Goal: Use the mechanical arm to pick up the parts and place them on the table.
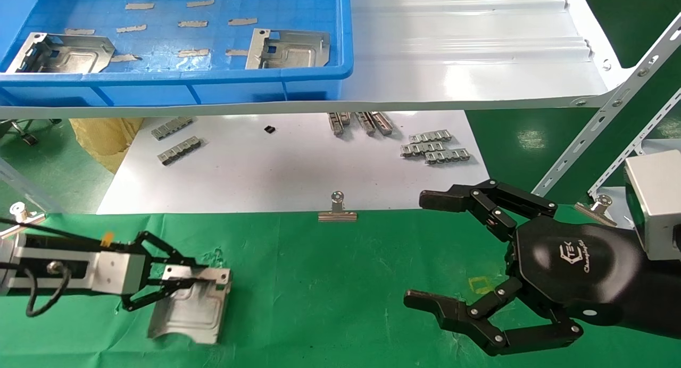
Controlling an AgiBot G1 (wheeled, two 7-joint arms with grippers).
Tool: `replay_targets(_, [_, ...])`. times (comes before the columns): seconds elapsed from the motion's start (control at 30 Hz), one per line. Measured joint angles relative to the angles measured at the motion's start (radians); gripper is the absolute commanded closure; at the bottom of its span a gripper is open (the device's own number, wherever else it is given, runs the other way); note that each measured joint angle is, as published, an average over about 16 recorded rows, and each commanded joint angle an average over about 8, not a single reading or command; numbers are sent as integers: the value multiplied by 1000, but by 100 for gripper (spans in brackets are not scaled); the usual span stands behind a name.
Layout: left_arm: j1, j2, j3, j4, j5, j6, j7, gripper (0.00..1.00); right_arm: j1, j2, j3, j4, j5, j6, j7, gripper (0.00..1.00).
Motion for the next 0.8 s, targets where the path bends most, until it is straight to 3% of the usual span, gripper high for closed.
replay_targets(0.27, [-10, 11, -10, 76, -16, 18, 17, 0, 0, 0, 0, 0, 0, 0, 0, 0])
replay_targets(0.8, [-6, -18, -82, 130, -153, 84, -180, 0, 0, 0, 0, 0, 0, 0, 0, 0])
